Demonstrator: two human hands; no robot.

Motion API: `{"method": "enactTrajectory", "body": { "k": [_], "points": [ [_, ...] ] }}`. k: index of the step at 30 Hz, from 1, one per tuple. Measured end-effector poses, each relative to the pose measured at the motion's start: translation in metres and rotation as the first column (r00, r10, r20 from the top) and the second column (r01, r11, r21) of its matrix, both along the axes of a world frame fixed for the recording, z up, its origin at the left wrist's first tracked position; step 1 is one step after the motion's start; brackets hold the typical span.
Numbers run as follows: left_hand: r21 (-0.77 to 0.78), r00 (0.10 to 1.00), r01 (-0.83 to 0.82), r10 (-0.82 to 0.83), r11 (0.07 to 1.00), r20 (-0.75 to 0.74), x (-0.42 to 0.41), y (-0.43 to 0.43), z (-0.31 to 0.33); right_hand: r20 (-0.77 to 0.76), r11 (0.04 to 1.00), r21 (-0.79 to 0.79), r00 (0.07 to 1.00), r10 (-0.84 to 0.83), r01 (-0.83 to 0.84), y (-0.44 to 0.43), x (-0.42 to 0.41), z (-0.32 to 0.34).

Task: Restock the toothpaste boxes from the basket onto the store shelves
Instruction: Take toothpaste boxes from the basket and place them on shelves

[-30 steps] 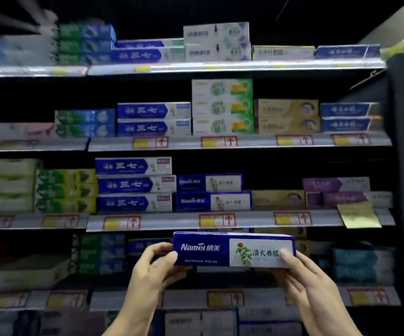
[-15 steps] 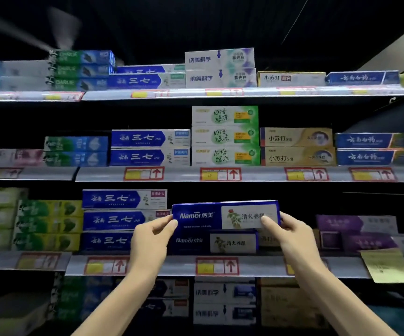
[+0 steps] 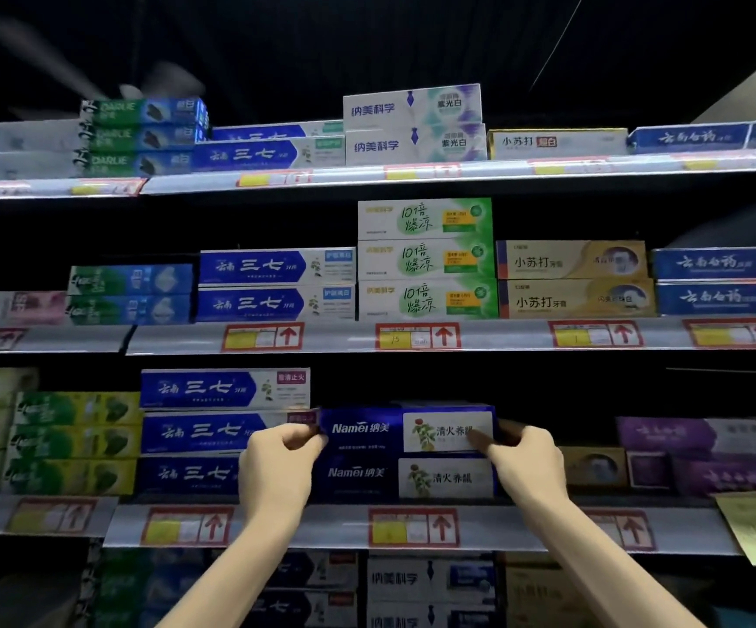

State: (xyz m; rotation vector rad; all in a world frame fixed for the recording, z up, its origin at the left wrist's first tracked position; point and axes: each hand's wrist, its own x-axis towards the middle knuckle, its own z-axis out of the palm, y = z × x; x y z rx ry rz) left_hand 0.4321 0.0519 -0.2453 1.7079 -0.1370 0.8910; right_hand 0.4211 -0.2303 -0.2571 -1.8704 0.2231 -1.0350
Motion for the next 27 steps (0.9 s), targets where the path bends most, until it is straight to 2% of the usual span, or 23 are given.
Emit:
{"method": "enactTrajectory", "body": {
  "k": [5,11,17,21,27],
  "points": [
    [0.052,1.000,-0.027,0.027,0.998,-0.012,0.001,0.003,-0.003,-0.024,0.996,-0.046,0.997,-0.077,0.076,0.001,0.004,-0.007],
    [0.068,0.999,-0.017,0.021,0.998,-0.045,0.001,0.004,-0.004,-0.061,0.990,-0.024,0.988,-0.141,0.139,0.007,0.002,-0.003],
    [0.060,1.000,-0.006,0.007,0.998,-0.027,-0.019,0.012,-0.002,-0.048,0.989,-0.032,0.989,-0.143,0.142,0.014,-0.023,-0.001],
    [0.036,0.988,0.157,-0.157,0.987,-0.010,-0.047,0.023,-0.008,0.028,0.991,-0.076,0.994,-0.105,0.107,0.022,-0.072,0.000],
    [-0.096,0.904,0.417,-0.424,0.904,-0.059,-0.093,0.015,-0.022,0.069,0.996,-0.092,0.998,0.011,-0.004,0.041,-0.152,-0.012]
  ]
}}
